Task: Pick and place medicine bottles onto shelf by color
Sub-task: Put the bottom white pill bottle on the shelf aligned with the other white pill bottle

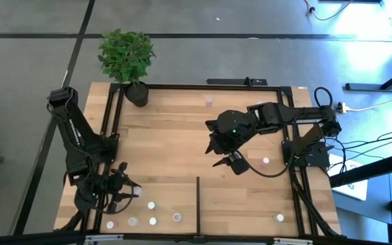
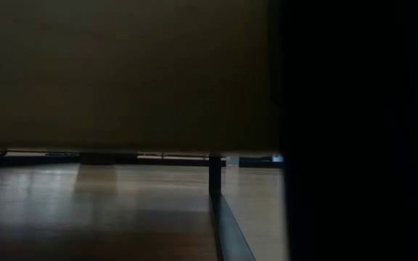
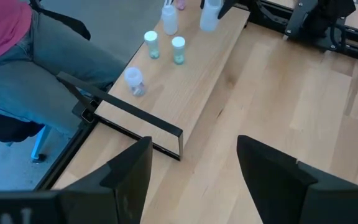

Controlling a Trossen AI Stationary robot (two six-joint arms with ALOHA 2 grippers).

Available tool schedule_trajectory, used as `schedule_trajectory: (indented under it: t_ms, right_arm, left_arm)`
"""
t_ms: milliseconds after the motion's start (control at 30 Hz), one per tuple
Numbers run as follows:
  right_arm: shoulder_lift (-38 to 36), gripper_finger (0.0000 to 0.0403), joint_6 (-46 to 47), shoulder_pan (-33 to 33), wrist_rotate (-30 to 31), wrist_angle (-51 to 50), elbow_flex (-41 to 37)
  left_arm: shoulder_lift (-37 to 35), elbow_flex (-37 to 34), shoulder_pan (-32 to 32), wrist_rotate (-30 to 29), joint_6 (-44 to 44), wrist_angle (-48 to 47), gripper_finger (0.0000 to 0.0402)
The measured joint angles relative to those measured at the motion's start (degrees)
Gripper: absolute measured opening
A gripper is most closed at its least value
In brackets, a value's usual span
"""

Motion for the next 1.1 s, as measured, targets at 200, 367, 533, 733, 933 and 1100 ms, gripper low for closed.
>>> schedule_trajectory:
  t_ms: [200,367,533,733,933,1100]
  right_arm:
    - [0.0,0.0237,0.0,0.0,0.0,0.0,0.0]
    - [0.0,0.0237,0.0,0.0,0.0,0.0,0.0]
    - [0.0,0.0237,0.0,0.0,0.0,0.0,0.0]
    - [0.0,0.0237,0.0,0.0,0.0,0.0,0.0]
    - [0.0,0.0237,0.0,0.0,0.0,0.0,0.0]
    - [0.0,0.0237,0.0,0.0,0.0,0.0,0.0]
  left_arm:
    - [0.0,0.0,-0.9,0.1,0.0,-0.9,0.0130]
    - [0.8,0.0,-2.5,0.1,0.0,-0.6,0.0130]
    - [2.3,0.0,-2.6,-0.2,1.6,3.6,0.0130]
    - [3.5,0.0,-2.6,-0.4,7.8,8.5,0.0130]
    - [3.6,0.0,-2.6,-0.4,8.0,8.0,0.0130]
    - [4.4,0.0,-3.4,-0.4,8.0,7.8,0.0130]
